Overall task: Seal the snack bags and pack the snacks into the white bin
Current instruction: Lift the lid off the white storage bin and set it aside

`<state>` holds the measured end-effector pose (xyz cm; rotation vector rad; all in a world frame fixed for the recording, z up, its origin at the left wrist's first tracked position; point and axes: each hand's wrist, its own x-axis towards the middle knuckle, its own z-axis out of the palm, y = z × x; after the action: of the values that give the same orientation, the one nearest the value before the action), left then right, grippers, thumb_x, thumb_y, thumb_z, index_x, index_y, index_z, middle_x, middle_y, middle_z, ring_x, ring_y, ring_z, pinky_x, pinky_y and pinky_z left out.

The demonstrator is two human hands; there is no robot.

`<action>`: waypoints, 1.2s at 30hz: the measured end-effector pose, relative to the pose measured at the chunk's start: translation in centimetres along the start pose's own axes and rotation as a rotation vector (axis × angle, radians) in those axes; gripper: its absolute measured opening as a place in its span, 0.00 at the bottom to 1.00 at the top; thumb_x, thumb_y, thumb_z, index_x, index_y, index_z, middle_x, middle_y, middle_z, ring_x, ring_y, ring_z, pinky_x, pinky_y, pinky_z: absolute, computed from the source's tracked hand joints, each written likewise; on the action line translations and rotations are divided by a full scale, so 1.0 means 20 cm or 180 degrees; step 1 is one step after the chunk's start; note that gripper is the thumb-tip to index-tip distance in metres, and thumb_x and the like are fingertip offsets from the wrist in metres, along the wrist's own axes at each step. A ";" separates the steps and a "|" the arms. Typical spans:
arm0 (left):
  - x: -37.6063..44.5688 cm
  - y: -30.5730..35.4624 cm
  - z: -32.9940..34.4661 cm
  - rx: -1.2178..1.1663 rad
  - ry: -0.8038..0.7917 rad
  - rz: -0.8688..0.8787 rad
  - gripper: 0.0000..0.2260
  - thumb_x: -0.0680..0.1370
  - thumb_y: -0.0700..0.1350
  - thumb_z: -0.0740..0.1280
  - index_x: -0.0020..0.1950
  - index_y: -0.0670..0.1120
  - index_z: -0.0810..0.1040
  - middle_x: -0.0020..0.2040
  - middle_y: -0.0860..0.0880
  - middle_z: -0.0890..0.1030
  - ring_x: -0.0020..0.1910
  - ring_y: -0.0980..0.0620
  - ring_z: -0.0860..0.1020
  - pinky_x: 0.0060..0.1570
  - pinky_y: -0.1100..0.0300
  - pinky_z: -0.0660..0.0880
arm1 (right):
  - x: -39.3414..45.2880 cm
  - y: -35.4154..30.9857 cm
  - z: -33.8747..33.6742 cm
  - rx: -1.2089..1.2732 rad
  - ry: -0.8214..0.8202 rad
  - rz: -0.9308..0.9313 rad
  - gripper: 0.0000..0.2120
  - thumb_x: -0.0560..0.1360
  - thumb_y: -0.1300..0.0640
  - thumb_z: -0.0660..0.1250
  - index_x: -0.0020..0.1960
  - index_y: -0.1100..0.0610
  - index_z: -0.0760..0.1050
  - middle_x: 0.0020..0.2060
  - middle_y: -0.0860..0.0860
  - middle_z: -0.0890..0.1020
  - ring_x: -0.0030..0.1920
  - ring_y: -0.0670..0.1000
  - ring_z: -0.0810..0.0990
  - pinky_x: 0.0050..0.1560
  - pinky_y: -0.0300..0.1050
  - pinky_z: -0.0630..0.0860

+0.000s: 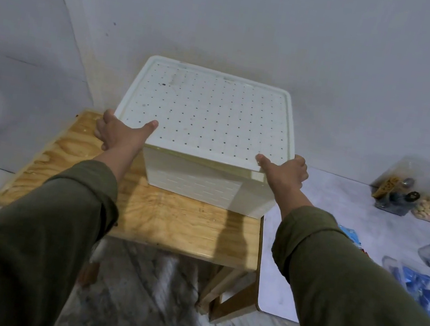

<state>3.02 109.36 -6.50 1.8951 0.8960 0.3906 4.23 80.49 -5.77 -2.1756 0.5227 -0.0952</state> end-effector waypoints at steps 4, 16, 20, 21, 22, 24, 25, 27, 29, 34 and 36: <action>0.00 -0.06 -0.24 -0.0180 0.0158 -0.0130 0.45 0.65 0.57 0.76 0.74 0.45 0.58 0.73 0.44 0.58 0.72 0.42 0.59 0.69 0.46 0.64 | -0.15 -0.09 0.06 0.0052 -0.0218 -0.0160 0.45 0.68 0.44 0.73 0.71 0.66 0.54 0.71 0.60 0.61 0.73 0.59 0.56 0.72 0.57 0.59; 0.10 -0.47 -0.97 -0.0774 0.0754 -0.0569 0.44 0.62 0.56 0.78 0.72 0.52 0.60 0.68 0.43 0.68 0.66 0.43 0.70 0.63 0.47 0.73 | -0.66 -0.38 0.54 0.0054 -0.0749 -0.0560 0.45 0.68 0.44 0.73 0.72 0.64 0.54 0.71 0.59 0.61 0.72 0.60 0.57 0.72 0.57 0.59; 0.18 -0.62 -1.17 -0.0760 0.0868 -0.0626 0.42 0.64 0.54 0.78 0.72 0.50 0.61 0.67 0.43 0.70 0.63 0.43 0.72 0.60 0.48 0.75 | -0.83 -0.43 0.74 0.0082 -0.0862 -0.0563 0.45 0.68 0.45 0.73 0.73 0.64 0.52 0.72 0.59 0.59 0.74 0.60 0.54 0.73 0.57 0.57; 0.21 -0.65 -1.21 -0.0727 0.0878 -0.0662 0.41 0.64 0.54 0.78 0.71 0.50 0.61 0.66 0.43 0.70 0.63 0.43 0.73 0.59 0.48 0.76 | -0.87 -0.44 0.80 0.0090 -0.0887 -0.0543 0.45 0.68 0.45 0.73 0.73 0.63 0.52 0.72 0.59 0.58 0.74 0.60 0.54 0.73 0.58 0.57; 0.23 -0.69 -1.26 -0.0697 0.0888 -0.0693 0.41 0.64 0.54 0.78 0.71 0.51 0.61 0.66 0.43 0.71 0.62 0.43 0.73 0.58 0.48 0.76 | -0.91 -0.45 0.84 0.0097 -0.0907 -0.0527 0.45 0.68 0.45 0.73 0.73 0.63 0.52 0.72 0.59 0.59 0.74 0.60 0.54 0.73 0.58 0.57; 0.28 -0.75 -1.34 -0.0670 0.0905 -0.0734 0.42 0.63 0.54 0.78 0.72 0.50 0.61 0.67 0.43 0.70 0.63 0.42 0.73 0.58 0.47 0.76 | -0.98 -0.46 0.93 0.0085 -0.0937 -0.0503 0.45 0.68 0.45 0.73 0.72 0.64 0.53 0.71 0.59 0.60 0.73 0.60 0.56 0.73 0.58 0.58; 0.31 -0.77 -1.37 -0.0647 0.0912 -0.0736 0.42 0.63 0.54 0.79 0.72 0.50 0.61 0.67 0.43 0.70 0.63 0.42 0.73 0.59 0.47 0.76 | -1.01 -0.47 0.97 0.0075 -0.0953 -0.0488 0.45 0.68 0.44 0.73 0.72 0.64 0.53 0.71 0.59 0.60 0.72 0.60 0.56 0.73 0.58 0.58; 0.35 -0.83 -1.41 -0.0555 0.0893 -0.0735 0.43 0.63 0.54 0.79 0.72 0.49 0.61 0.67 0.43 0.70 0.64 0.42 0.72 0.59 0.47 0.75 | -1.05 -0.46 1.05 0.0061 -0.0988 -0.0441 0.45 0.68 0.44 0.73 0.72 0.64 0.52 0.72 0.59 0.59 0.73 0.60 0.56 0.73 0.59 0.58; 0.39 -0.90 -1.43 -0.0483 0.0869 -0.0769 0.43 0.63 0.55 0.78 0.72 0.49 0.61 0.66 0.43 0.70 0.64 0.42 0.72 0.59 0.47 0.75 | -1.08 -0.44 1.12 0.0025 -0.0970 -0.0403 0.46 0.68 0.44 0.73 0.73 0.63 0.53 0.72 0.59 0.60 0.73 0.60 0.56 0.72 0.59 0.59; 0.44 -1.07 -1.37 -0.0455 0.0714 -0.0849 0.42 0.65 0.53 0.78 0.73 0.49 0.60 0.67 0.43 0.67 0.65 0.45 0.70 0.59 0.52 0.74 | -1.10 -0.35 1.26 -0.0110 -0.0911 -0.0255 0.44 0.67 0.44 0.74 0.71 0.62 0.55 0.70 0.59 0.62 0.72 0.60 0.58 0.71 0.59 0.61; 0.45 -1.14 -1.33 -0.0455 0.0618 -0.0905 0.41 0.66 0.52 0.78 0.73 0.49 0.60 0.67 0.44 0.67 0.64 0.46 0.70 0.58 0.52 0.74 | -1.09 -0.29 1.32 -0.0129 -0.0885 -0.0193 0.45 0.66 0.44 0.75 0.71 0.62 0.56 0.70 0.59 0.63 0.72 0.60 0.59 0.71 0.60 0.62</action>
<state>-16.45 138.87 -14.44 1.5905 1.2162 0.4571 -7.12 112.06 -14.99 -2.1984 0.3026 0.1846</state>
